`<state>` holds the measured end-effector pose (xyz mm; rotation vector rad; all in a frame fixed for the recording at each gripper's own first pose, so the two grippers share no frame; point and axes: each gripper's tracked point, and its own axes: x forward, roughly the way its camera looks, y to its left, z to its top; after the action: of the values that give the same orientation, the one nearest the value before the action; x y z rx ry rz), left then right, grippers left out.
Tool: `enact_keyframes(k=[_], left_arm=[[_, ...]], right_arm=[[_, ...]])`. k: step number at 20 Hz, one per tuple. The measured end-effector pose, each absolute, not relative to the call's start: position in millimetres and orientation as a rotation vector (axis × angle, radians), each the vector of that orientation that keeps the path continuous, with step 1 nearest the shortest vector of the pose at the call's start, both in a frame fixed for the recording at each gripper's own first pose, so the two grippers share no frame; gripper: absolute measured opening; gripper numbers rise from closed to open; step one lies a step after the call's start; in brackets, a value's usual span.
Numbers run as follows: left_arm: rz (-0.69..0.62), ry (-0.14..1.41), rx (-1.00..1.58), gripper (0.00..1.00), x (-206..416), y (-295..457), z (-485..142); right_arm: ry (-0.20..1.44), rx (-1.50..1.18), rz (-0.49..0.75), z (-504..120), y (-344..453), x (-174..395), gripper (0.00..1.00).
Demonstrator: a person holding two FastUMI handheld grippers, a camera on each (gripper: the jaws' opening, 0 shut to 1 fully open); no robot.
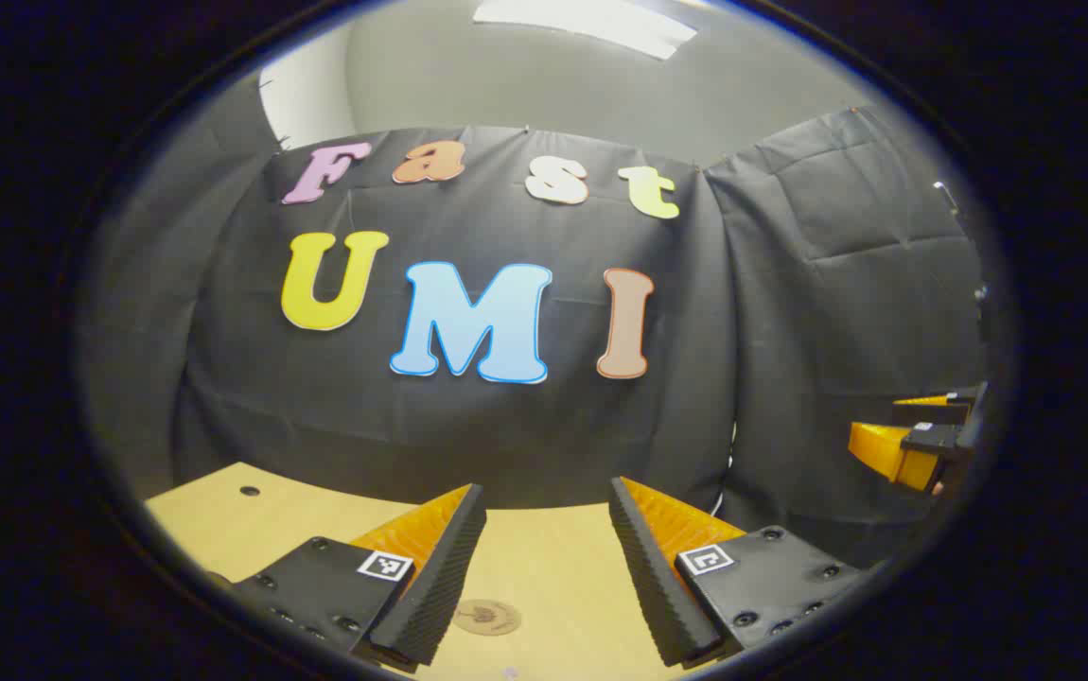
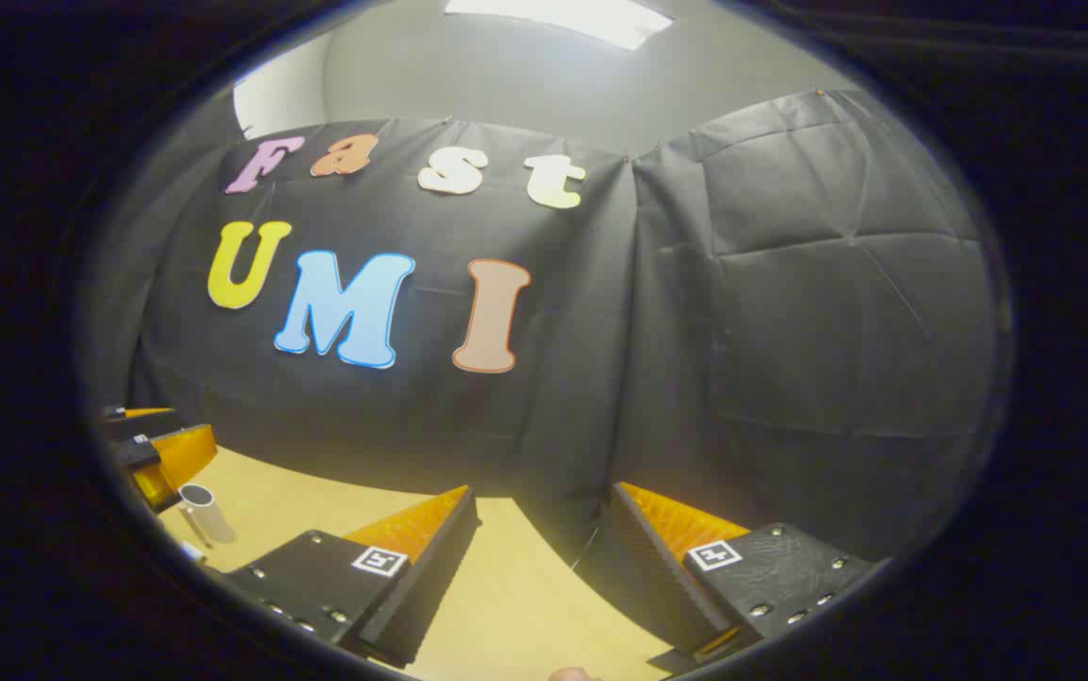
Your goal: Put the toothbrush and toothpaste on the desktop into the cup, then pick up the cup and place it on the coaster on the desktop.
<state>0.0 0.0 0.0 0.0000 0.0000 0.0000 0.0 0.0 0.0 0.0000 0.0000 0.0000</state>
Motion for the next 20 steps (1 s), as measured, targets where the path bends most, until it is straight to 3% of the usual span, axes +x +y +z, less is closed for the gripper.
enact_keyframes(k=[4,9,13,20], left_arm=[[0.109,-0.018,-0.022,0.87,-10.2,4.6,7.2],[0.149,-0.014,0.101,0.87,-28.7,79.1,21.8],[0.101,0.013,0.118,0.88,-35.0,130.2,29.6],[0.101,0.076,0.057,0.88,-38.4,166.5,22.0]], right_arm=[[0.007,-0.011,0.142,-9.7,26.4,1.7,0.92],[-0.001,0.092,0.297,3.4,128.5,-14.6,0.92],[-0.027,0.129,0.312,18.3,191.3,-24.6,0.92],[-0.001,0.127,0.315,27.8,227.0,-26.3,0.92]])
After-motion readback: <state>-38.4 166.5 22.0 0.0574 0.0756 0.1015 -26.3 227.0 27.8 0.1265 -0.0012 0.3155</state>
